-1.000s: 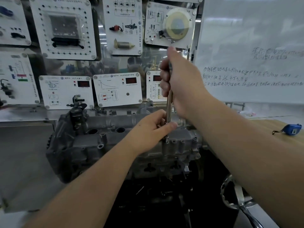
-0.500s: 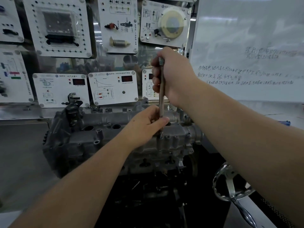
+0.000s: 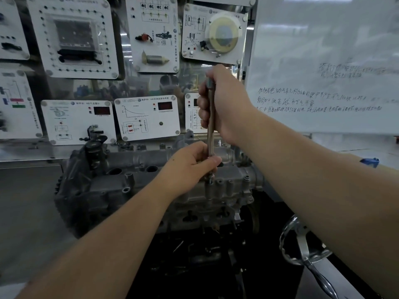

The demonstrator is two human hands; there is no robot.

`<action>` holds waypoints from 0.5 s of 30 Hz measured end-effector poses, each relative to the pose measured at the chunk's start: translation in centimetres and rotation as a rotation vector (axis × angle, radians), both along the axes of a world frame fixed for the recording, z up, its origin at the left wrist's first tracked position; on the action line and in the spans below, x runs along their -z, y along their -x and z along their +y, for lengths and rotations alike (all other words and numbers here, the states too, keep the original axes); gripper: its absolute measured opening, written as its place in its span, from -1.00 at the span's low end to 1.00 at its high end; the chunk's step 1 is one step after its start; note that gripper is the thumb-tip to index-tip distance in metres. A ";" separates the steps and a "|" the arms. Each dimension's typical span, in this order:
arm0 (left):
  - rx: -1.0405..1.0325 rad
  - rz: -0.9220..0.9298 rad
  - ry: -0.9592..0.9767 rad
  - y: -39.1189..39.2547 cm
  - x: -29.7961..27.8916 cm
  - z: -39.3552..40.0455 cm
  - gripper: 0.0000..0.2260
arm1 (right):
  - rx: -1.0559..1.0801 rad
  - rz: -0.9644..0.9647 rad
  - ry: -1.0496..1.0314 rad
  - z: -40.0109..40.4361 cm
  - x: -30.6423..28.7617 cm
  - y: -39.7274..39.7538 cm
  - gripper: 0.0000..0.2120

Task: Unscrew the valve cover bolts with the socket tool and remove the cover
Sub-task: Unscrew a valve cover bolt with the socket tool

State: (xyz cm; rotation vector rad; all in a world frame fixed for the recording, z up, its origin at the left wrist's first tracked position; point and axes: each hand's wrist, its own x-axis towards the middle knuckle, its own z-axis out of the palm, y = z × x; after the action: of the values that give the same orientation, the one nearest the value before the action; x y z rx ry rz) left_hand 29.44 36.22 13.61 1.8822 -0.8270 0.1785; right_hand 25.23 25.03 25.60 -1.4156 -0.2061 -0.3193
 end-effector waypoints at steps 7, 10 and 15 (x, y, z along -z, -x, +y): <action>0.080 0.039 -0.023 -0.3 0.2 0.5 -0.87 | 0.044 -0.090 -0.061 0.4 0.0 -0.4 -0.70; 0.055 -0.011 -0.060 -0.4 0.3 0.8 -0.89 | -0.202 -0.076 -0.013 -0.3 -0.2 -0.5 -0.64; -0.035 -0.098 -0.065 -0.1 0.3 0.2 -0.89 | -0.042 -0.061 -0.037 0.7 0.4 -0.4 -0.65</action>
State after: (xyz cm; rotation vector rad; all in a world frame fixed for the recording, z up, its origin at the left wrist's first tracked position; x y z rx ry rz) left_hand 29.58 36.41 13.32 1.9624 -0.8756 0.2702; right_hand 25.64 25.72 25.15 -1.3641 -0.2782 -0.3308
